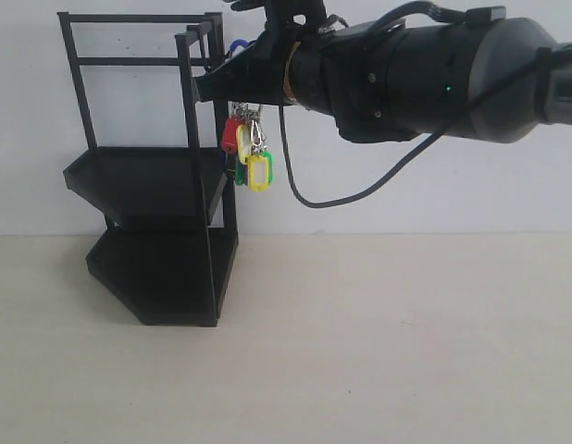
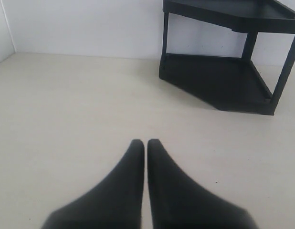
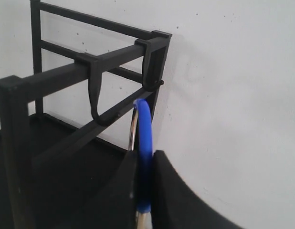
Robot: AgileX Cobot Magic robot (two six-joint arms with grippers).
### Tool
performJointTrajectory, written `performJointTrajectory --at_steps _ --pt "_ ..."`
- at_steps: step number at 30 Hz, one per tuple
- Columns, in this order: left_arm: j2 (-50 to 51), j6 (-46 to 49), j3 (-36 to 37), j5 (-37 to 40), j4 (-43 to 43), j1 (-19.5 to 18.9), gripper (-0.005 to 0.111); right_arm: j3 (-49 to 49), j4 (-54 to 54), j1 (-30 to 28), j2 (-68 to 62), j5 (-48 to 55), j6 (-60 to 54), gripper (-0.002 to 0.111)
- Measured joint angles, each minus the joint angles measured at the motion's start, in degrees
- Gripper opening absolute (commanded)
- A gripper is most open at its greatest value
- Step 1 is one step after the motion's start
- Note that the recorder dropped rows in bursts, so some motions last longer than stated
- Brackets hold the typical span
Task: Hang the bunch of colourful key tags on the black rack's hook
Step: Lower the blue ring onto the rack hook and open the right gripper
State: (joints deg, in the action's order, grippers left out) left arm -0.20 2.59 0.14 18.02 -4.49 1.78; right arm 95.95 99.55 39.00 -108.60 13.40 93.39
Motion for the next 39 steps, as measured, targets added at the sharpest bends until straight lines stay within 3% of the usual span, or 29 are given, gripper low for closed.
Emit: performJointTrajectory --at_steps 39 --pt "0.0 0.0 0.0 0.0 0.0 0.0 0.004 4.0 -1.0 1.0 -2.2 -1.7 -0.8 0.0"
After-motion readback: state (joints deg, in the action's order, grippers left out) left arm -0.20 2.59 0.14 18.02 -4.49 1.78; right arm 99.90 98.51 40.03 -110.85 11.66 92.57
